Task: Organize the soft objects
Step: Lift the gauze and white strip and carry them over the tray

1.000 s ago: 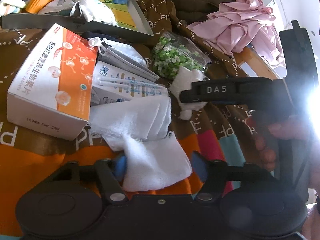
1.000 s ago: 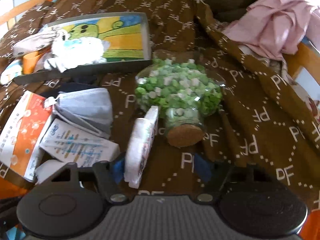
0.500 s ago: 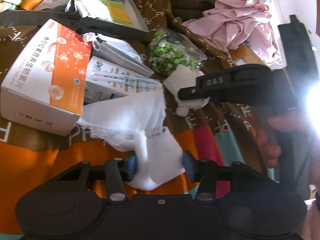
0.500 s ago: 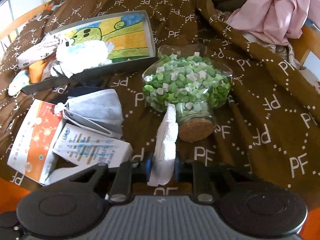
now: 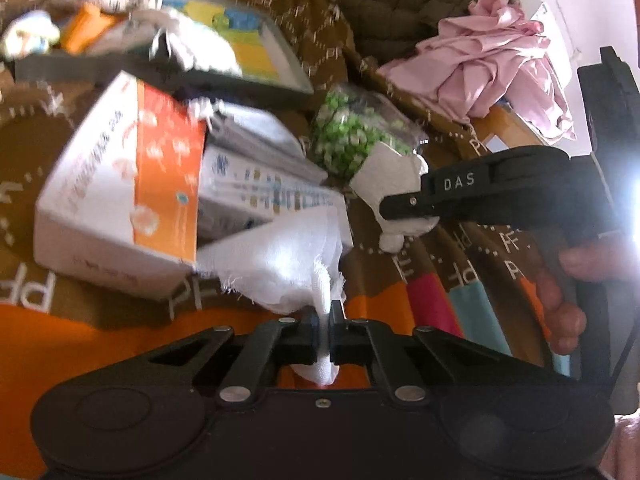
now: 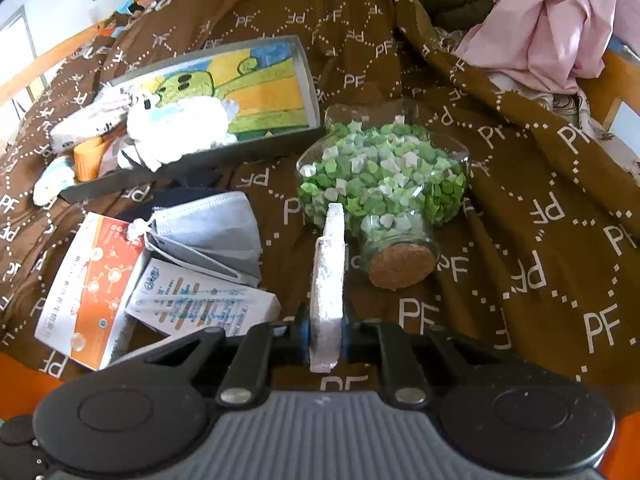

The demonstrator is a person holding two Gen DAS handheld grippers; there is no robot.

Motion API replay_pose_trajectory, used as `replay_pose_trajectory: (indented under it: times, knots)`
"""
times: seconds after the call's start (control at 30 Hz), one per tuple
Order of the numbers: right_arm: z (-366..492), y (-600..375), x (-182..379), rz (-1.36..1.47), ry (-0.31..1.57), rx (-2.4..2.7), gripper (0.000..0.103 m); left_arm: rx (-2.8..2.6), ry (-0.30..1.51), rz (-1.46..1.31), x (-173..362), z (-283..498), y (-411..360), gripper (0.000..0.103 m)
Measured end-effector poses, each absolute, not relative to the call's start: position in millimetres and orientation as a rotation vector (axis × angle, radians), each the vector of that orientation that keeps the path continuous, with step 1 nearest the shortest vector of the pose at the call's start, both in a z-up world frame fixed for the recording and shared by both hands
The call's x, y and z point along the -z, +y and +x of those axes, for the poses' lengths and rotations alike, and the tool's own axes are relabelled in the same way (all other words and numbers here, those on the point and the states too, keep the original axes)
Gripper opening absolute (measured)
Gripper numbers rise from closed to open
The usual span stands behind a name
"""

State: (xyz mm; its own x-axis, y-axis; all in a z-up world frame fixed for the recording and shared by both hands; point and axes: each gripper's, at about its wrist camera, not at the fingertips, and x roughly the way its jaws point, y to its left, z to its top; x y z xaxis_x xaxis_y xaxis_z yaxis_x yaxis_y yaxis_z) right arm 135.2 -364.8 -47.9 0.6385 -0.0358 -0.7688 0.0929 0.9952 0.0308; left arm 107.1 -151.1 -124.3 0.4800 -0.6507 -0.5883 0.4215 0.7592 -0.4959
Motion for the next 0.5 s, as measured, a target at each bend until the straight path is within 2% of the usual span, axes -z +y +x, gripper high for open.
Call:
replay_pose_trajectory:
  times: [0.5]
  knots:
    - [121, -350, 24, 0.054, 0.672, -0.039, 0.015, 0.607, 0.556, -0.196, 86, 82, -150, 0.004]
